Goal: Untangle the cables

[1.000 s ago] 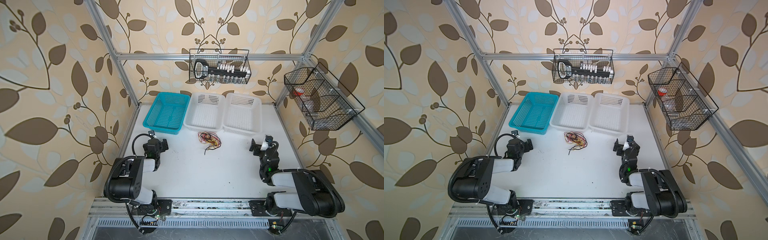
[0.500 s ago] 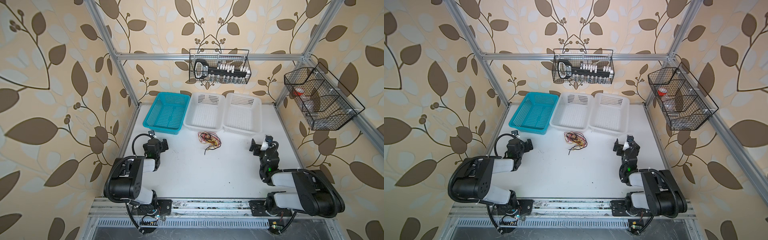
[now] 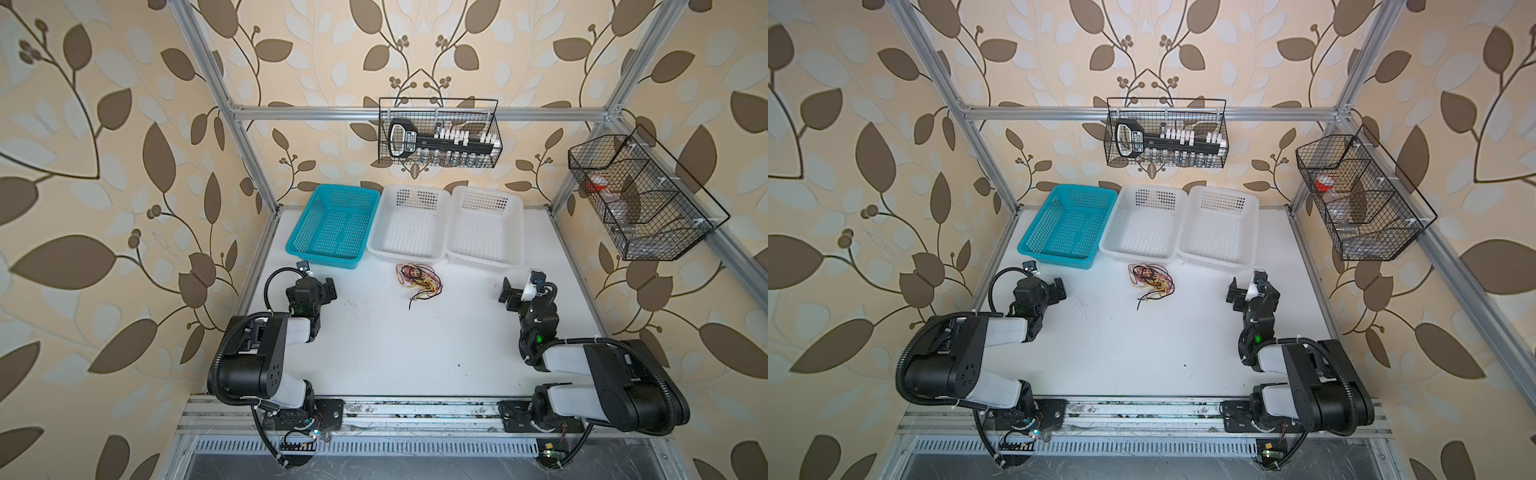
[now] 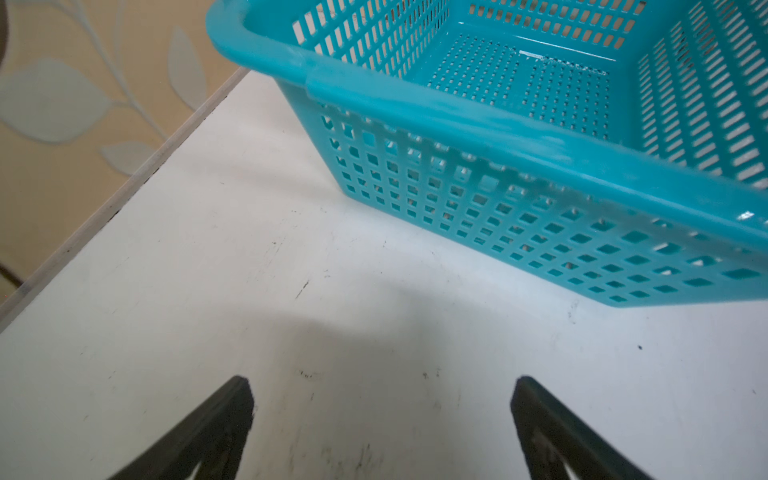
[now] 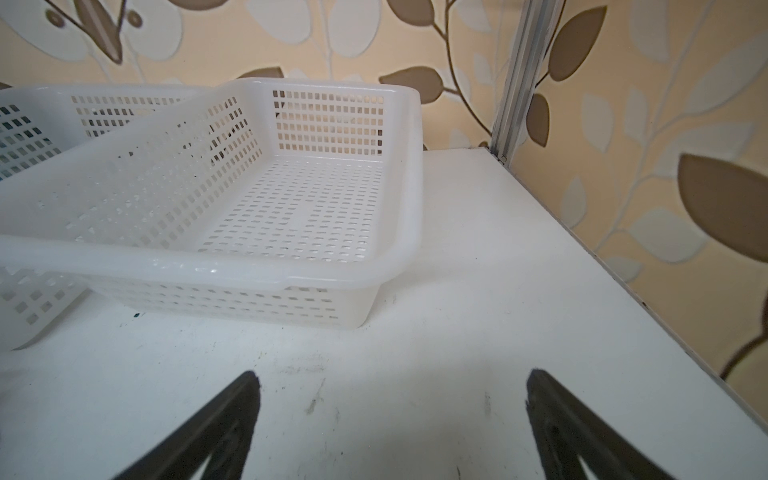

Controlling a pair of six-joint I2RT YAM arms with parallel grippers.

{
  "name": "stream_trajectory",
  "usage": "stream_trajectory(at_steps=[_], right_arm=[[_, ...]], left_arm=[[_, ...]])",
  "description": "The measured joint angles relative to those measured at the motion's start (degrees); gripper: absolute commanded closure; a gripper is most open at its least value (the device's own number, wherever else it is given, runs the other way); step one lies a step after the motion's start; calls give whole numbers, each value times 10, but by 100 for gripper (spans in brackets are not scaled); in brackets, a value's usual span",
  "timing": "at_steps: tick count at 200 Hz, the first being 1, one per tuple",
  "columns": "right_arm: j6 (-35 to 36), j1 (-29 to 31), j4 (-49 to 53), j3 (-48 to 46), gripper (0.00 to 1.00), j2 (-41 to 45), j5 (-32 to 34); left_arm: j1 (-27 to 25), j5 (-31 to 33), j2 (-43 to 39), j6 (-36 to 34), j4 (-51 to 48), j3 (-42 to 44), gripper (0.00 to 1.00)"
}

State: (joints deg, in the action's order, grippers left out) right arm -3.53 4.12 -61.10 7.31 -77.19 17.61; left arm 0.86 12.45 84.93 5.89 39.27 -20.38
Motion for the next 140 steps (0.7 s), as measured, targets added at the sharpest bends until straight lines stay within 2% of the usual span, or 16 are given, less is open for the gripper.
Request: stream_trajectory(at_steps=[33, 55, 108, 140], right_arm=[[2, 0, 0, 0, 0, 0, 0], [9, 12, 29, 3, 0, 30, 15], [5, 66, 215, 115, 0, 164, 132], [-63, 62, 344, 178, 0, 193, 184]], left_arm=[[0, 0, 0, 0, 0, 0, 1], [0, 18, -18, 2, -16, 0, 1], [0, 81, -143, 24, -91, -14, 1], [-2, 87, -191, 58, -163, -48, 1]])
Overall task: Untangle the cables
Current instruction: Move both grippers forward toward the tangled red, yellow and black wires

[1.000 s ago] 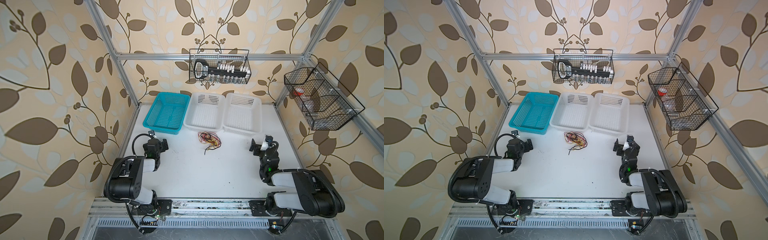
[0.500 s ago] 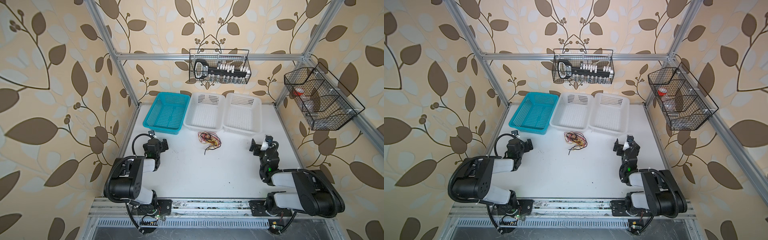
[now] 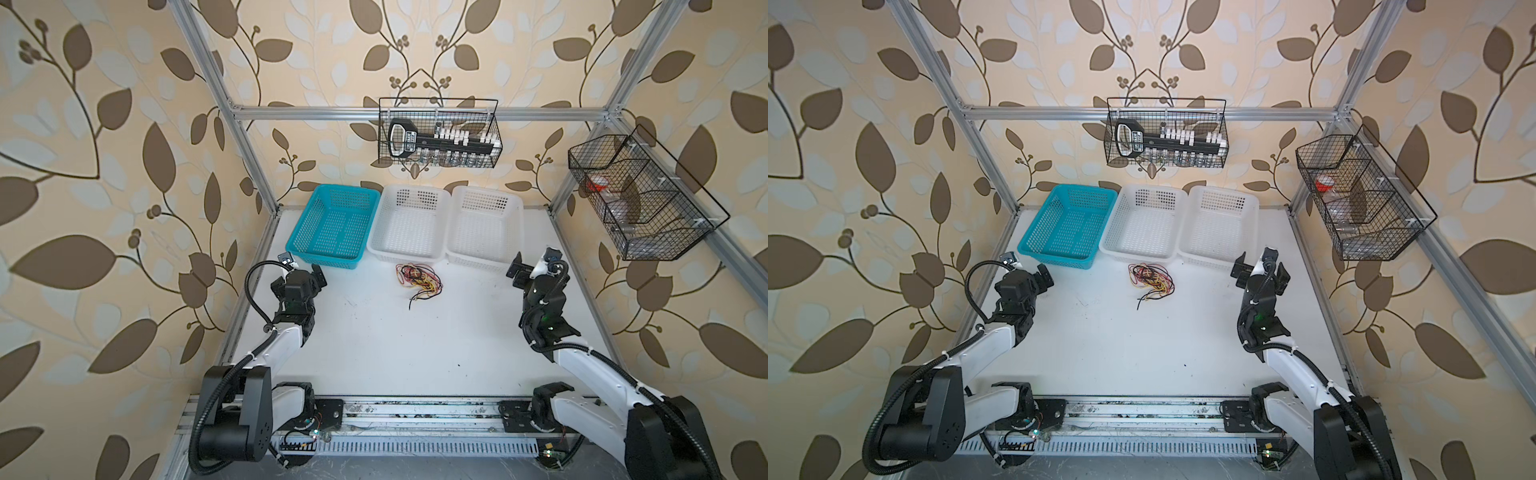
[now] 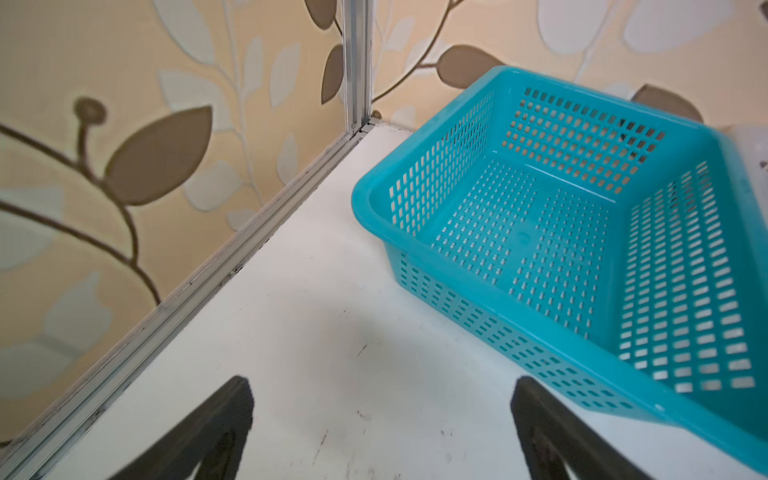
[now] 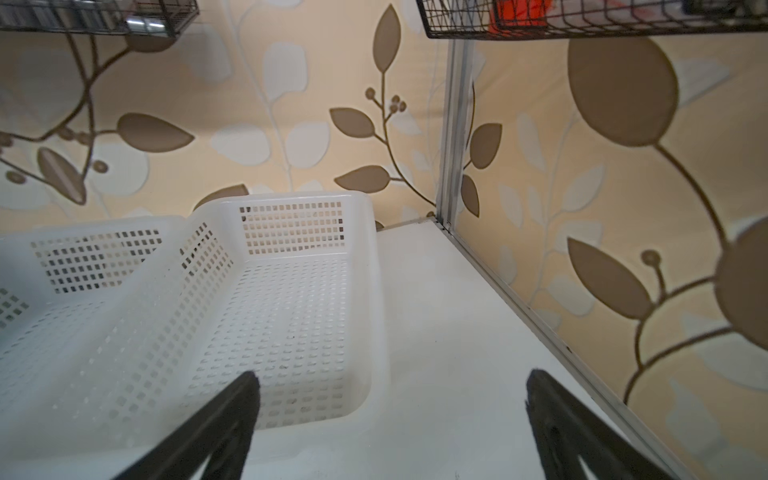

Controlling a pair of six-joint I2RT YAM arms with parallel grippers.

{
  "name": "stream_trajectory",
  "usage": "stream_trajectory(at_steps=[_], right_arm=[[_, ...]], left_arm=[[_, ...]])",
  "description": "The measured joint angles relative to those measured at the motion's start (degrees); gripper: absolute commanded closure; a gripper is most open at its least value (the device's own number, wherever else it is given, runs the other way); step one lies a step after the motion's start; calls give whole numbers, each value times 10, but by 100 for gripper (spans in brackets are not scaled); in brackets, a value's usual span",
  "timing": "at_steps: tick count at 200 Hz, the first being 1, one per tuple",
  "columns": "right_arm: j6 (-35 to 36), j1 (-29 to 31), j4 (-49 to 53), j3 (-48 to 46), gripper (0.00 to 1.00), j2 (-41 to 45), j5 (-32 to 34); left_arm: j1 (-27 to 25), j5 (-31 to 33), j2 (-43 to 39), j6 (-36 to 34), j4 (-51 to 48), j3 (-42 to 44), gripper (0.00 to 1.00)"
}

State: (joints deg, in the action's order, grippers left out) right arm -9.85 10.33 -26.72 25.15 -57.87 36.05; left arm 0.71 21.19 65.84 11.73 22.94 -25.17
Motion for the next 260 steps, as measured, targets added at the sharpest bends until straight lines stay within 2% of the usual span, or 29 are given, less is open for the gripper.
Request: stream_trajectory(at_steps=[28, 43, 89, 146, 203, 260], right_arm=[[-60, -26, 93, 39, 0, 7, -28], [-87, -26, 136, 55, 0, 8, -35], [-136, 25, 244, 101, 0, -14, -35], [-140, 109, 330, 124, 0, -11, -38], [-112, 201, 352, 155, 1, -29, -128], [-125, 214, 338, 167, 11, -136, -233]], left_arm=[[-11, -16, -18, 41, -65, -33, 1], [-34, -30, -17, 67, -97, -51, 1], [-175, -43, -24, 123, -170, -59, 1], [-255, -82, -35, 153, -240, -78, 1], [-301, -122, -43, 169, -257, -77, 1], [-308, -159, -10, 185, -225, -75, 1]])
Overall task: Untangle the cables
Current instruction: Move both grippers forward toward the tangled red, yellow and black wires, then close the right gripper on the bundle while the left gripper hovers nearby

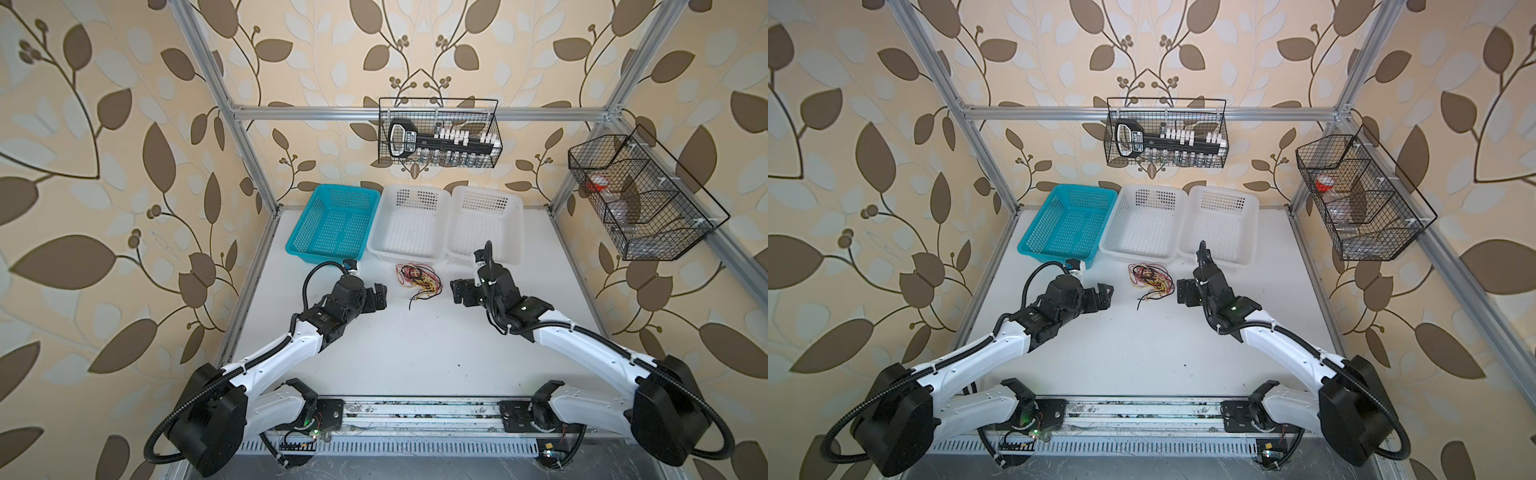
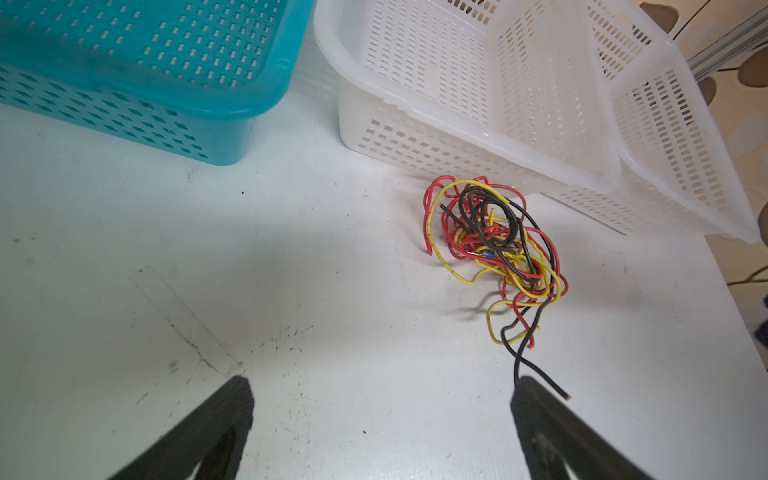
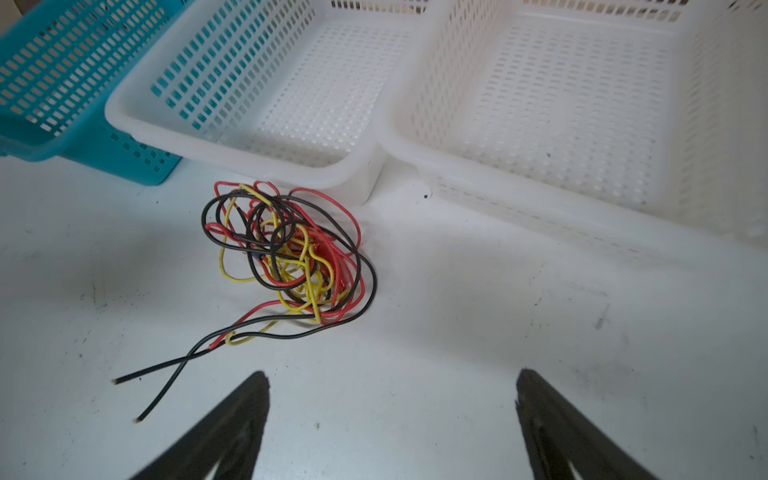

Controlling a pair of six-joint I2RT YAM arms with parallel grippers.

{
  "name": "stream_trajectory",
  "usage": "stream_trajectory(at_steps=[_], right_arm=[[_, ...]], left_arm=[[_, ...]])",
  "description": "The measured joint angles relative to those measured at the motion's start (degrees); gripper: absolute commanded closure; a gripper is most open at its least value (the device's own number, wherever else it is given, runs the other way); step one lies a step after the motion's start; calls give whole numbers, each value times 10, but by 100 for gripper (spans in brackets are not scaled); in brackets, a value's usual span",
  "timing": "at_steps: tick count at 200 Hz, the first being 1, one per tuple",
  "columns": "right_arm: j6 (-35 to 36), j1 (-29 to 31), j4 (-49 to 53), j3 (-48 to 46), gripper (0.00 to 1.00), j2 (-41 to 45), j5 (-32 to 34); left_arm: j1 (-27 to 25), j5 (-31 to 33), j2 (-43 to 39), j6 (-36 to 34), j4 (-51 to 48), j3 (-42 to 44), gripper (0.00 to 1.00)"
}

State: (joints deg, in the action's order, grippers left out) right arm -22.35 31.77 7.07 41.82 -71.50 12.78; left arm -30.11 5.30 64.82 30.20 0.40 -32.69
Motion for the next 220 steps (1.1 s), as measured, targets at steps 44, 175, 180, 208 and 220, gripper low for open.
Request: stream_trajectory(at_steps=[44, 175, 180, 208, 220], right_arm=[[-10, 0, -32, 57, 27, -117, -44], [4, 0, -68, 143, 76, -283, -57], [5, 0, -69, 145, 78, -286, -57], [8, 0, -73, 155, 82, -297, -55], [10, 0, -74, 157, 88, -298, -55]], left_arm=[[-4, -22, 38, 6, 28, -2, 1], [-4, -35, 78, 13, 54, -16, 1], [-4, -35, 79, 13, 54, -16, 1], [-4, -35, 82, 13, 54, -18, 1], [-4, -35, 83, 13, 54, -20, 1]])
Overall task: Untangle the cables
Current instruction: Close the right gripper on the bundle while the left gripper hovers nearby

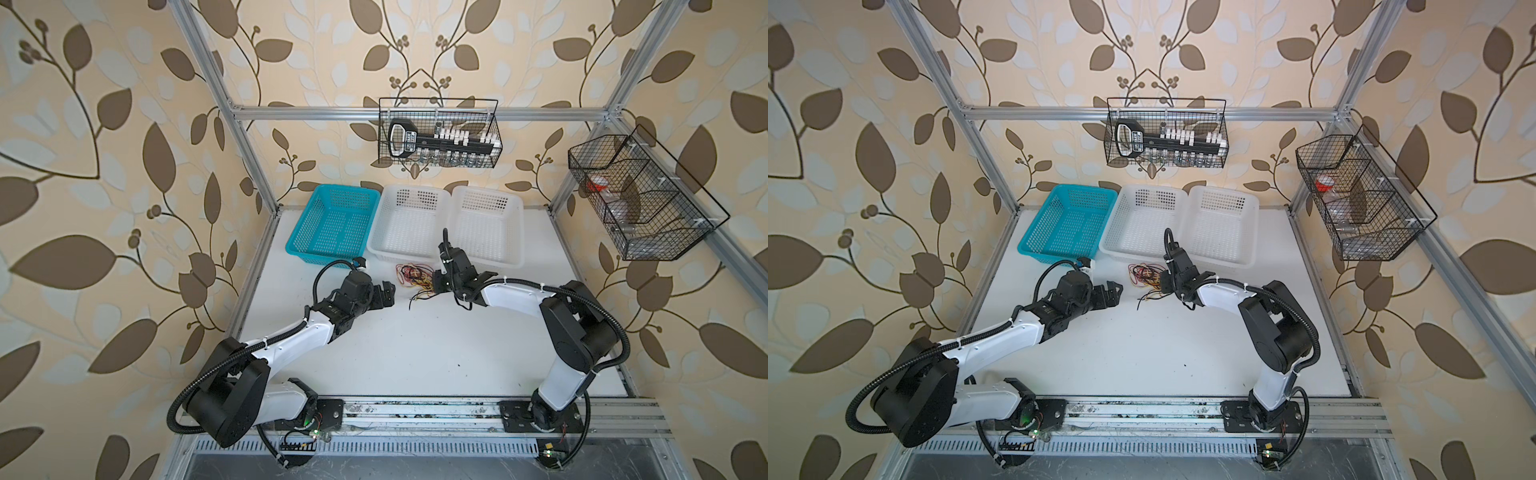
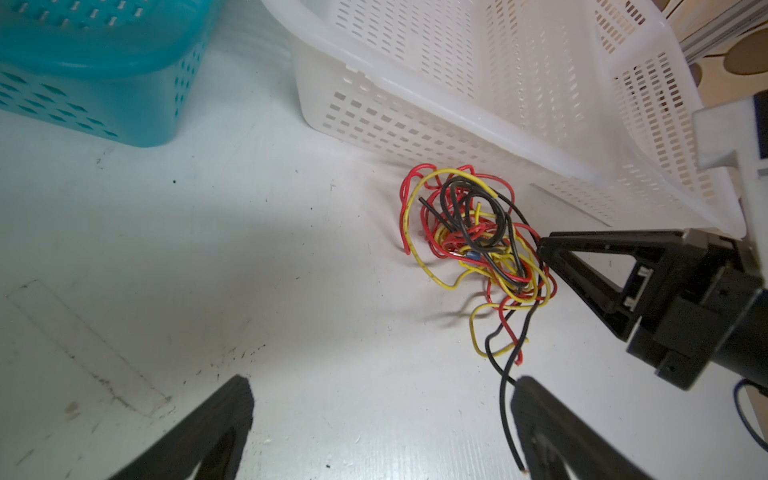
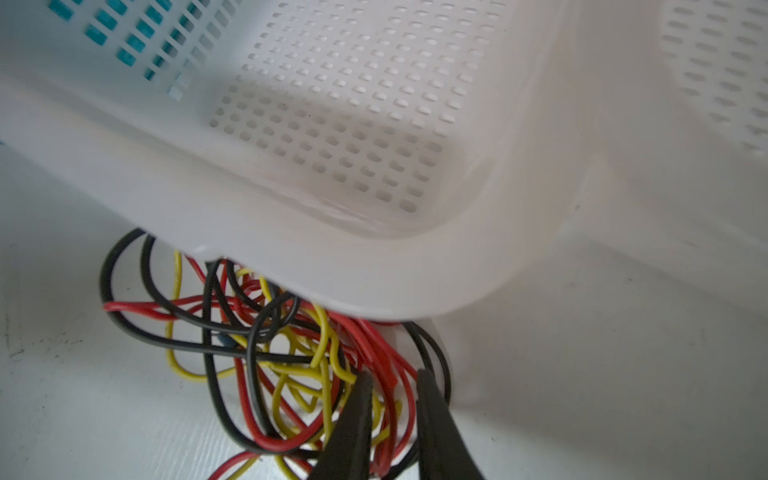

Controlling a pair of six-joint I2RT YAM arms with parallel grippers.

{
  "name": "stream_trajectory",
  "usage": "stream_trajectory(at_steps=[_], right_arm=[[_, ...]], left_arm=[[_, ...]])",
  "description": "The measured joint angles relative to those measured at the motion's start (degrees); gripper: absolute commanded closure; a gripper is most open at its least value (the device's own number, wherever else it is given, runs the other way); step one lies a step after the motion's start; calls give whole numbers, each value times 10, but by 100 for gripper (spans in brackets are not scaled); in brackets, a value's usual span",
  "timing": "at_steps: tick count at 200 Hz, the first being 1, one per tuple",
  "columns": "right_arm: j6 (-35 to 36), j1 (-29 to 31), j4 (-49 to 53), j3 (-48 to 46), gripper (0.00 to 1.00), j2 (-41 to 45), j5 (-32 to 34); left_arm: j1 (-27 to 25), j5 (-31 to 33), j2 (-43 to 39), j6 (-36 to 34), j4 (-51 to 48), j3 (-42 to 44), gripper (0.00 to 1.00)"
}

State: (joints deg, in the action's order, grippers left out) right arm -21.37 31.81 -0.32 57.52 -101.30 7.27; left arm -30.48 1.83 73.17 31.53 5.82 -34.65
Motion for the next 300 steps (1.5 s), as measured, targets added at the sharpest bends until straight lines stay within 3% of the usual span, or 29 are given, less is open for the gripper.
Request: stream_trajectory(at_steps=[33, 133, 149, 169, 234, 300], right_arm=[[5, 0, -4, 0, 100, 0, 2], [17, 0, -18, -4, 100, 15, -9], [19, 0, -19, -5, 85, 26, -11], [22, -1, -22, -5, 79, 29, -10], [14, -43, -24, -17, 74, 15, -22], [12, -43, -41, -46, 71, 2, -59]], left_arm=[[0, 0, 5, 0, 0, -3, 1], [0, -2, 18, 2, 0, -4, 1], [0, -3, 23, 2, 1, -7, 1], [0, -4, 26, 2, 2, -10, 1], [0, -4, 26, 2, 3, -13, 1], [0, -4, 26, 2, 3, -13, 1]])
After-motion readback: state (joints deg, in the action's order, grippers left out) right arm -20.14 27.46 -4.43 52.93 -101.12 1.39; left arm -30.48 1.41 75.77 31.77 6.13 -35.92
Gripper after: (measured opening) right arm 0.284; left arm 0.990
